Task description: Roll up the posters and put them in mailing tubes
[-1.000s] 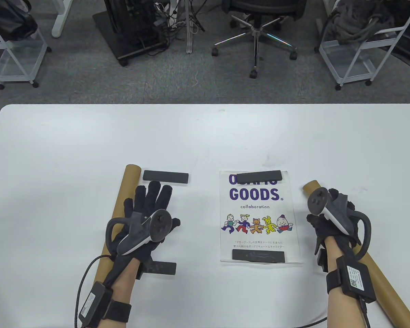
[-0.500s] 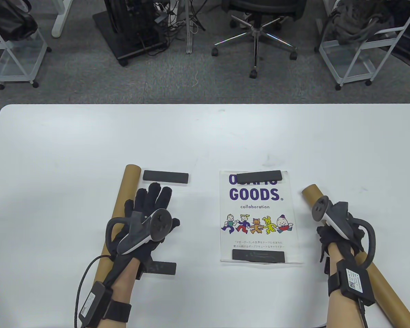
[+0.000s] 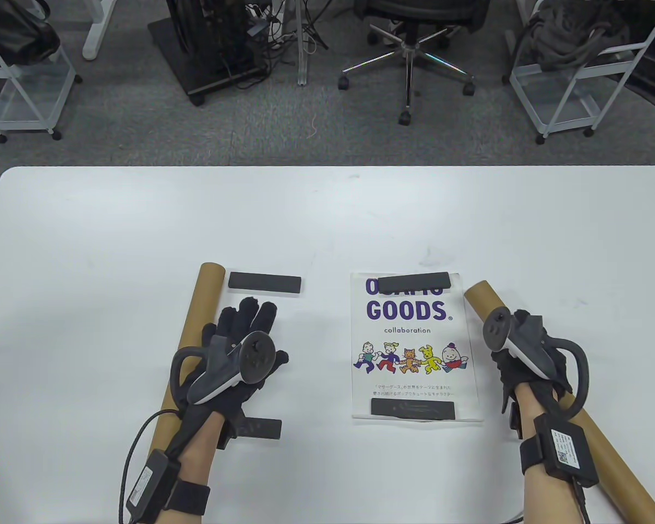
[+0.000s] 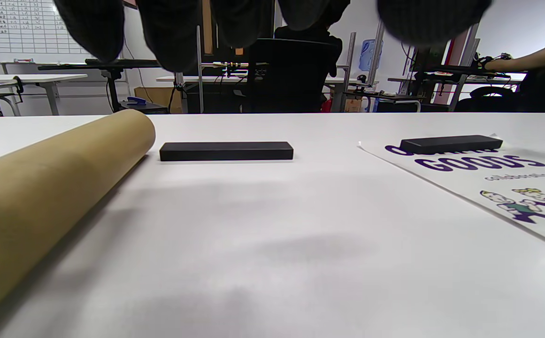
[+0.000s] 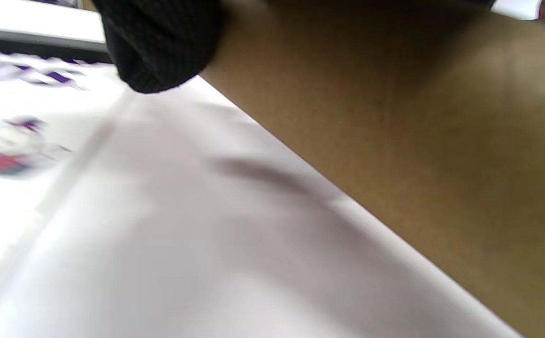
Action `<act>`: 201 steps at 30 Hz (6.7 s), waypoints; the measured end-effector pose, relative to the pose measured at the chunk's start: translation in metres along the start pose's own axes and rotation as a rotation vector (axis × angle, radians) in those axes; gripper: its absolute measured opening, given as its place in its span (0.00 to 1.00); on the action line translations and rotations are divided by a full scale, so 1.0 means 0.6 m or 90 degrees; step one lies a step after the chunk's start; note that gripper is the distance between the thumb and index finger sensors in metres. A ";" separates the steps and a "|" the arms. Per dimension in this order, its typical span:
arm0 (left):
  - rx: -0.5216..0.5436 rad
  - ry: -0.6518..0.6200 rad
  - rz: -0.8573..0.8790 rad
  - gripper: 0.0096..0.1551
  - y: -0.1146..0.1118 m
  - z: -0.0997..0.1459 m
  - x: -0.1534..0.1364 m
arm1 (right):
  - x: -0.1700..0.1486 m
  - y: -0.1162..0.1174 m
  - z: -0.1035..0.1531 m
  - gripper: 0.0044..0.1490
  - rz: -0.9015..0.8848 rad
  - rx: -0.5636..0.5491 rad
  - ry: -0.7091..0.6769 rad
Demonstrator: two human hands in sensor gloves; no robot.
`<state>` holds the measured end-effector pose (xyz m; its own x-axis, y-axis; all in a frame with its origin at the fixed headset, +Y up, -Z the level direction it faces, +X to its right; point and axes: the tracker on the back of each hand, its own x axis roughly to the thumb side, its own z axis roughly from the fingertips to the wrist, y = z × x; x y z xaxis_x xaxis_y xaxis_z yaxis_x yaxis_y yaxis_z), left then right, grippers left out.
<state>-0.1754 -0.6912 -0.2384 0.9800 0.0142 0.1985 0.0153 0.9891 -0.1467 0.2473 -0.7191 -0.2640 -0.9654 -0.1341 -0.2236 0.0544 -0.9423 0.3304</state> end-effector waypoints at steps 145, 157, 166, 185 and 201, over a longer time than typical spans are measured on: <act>-0.048 0.247 0.768 0.25 -0.011 0.003 -0.034 | 0.278 -0.054 0.146 0.53 0.078 -0.192 -0.477; -0.154 0.150 0.824 0.23 -0.017 -0.010 -0.030 | 0.264 -0.057 0.138 0.53 0.062 -0.223 -0.459; -0.164 0.119 0.889 0.22 -0.022 -0.011 -0.036 | 0.249 -0.060 0.131 0.53 0.033 -0.212 -0.459; -0.128 0.141 0.345 0.20 -0.034 -0.031 0.015 | 0.202 -0.066 0.108 0.53 0.010 -0.192 -0.373; -0.175 0.105 0.061 0.20 -0.062 -0.045 0.059 | 0.202 -0.067 0.107 0.53 0.020 -0.191 -0.344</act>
<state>-0.1361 -0.7312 -0.2521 0.9981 0.0591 0.0153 -0.0474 0.9076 -0.4171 0.1119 -0.6775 -0.2454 -0.9506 -0.0629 0.3039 0.0786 -0.9961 0.0400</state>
